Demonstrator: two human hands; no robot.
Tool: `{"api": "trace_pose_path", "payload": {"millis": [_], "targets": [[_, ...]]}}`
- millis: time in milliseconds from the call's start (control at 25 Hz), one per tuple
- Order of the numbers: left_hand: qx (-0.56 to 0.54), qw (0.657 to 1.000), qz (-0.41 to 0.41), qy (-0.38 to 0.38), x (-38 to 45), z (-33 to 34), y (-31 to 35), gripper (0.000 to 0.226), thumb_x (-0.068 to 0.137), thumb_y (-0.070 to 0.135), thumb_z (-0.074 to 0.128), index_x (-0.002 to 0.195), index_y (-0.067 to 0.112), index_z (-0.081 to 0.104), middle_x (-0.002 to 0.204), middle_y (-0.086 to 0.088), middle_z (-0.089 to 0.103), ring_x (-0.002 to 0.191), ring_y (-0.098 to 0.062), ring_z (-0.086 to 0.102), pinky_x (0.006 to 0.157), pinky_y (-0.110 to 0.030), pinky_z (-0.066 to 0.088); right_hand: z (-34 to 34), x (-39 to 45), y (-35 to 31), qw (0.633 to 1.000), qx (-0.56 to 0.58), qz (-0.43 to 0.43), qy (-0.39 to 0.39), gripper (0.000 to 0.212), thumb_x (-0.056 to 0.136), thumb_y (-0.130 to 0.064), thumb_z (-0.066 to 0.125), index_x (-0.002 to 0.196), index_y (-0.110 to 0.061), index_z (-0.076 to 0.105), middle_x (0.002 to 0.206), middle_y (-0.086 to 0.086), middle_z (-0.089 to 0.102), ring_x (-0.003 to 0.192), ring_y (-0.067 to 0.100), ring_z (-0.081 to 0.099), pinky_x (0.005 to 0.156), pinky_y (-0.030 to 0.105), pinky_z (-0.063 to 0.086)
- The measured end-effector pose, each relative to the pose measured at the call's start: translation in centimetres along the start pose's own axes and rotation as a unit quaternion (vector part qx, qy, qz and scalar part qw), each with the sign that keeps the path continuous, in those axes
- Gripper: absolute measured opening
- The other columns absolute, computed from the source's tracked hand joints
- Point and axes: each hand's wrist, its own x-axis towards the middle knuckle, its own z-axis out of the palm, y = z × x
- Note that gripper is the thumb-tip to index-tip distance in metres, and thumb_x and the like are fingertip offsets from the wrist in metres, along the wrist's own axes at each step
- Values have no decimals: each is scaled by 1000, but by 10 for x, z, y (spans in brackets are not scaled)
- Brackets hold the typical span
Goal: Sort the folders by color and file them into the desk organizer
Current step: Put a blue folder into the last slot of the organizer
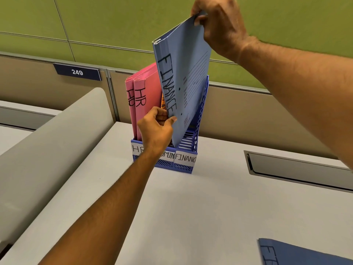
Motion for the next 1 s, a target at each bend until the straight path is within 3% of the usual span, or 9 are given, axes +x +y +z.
{"api": "trace_pose_path", "payload": {"millis": [120,360,520,680,760,840,920,1000], "targets": [[-1,1000,5,-6,-1,4,0,23,75,21,81,86,24,61,73,23,59,67,8,60,59,3,42,1,1,2,1000,2,1,-13,28,96,-12,41,112,-6,63,117,12,65,109,25,58,83,25,42],[8,1000,-9,-19,-8,8,-9,23,76,19,80,85,22,60,73,22,58,68,4,60,58,4,41,7,-6,-2,1000,2,-28,-9,24,94,-8,44,106,-6,64,107,14,67,99,25,61,72,25,37],[29,999,-15,-39,-8,11,-14,22,76,20,80,86,22,60,76,15,61,70,2,61,57,3,43,15,-13,2,999,-12,-17,-25,21,95,-8,47,107,-7,64,106,13,67,97,26,60,74,27,38],[62,997,-7,-44,-7,15,-14,20,78,22,79,90,19,63,82,11,64,68,6,58,62,-3,46,23,-18,8,999,2,15,-36,24,91,1,49,108,-7,65,102,12,71,94,26,64,71,24,40],[74,996,18,-42,-6,16,-12,21,80,21,77,96,14,65,88,5,68,72,0,61,69,-16,56,26,-24,12,998,6,30,-52,28,88,5,49,108,-7,65,102,12,72,94,27,65,72,26,43],[87,994,52,-43,-4,16,-7,29,81,21,75,106,11,64,99,-2,70,85,-11,65,78,-28,59,31,-33,17,995,1,47,-91,31,88,5,50,114,-8,63,107,13,70,99,32,63,79,34,50],[114,987,102,-49,-4,15,-2,46,81,25,74,121,9,58,113,-7,64,100,-17,62,86,-26,54,35,-42,21,989,-4,73,-128,37,88,-2,55,124,-9,56,119,15,65,109,34,59,90,42,50],[154,974,151,-65,-4,14,2,66,80,32,72,135,6,47,126,-12,55,114,-22,54,92,-26,49,40,-52,23,980,9,89,-177,59,82,-9,60,138,-10,43,141,16,50,127,33,48,106,42,42]]}}
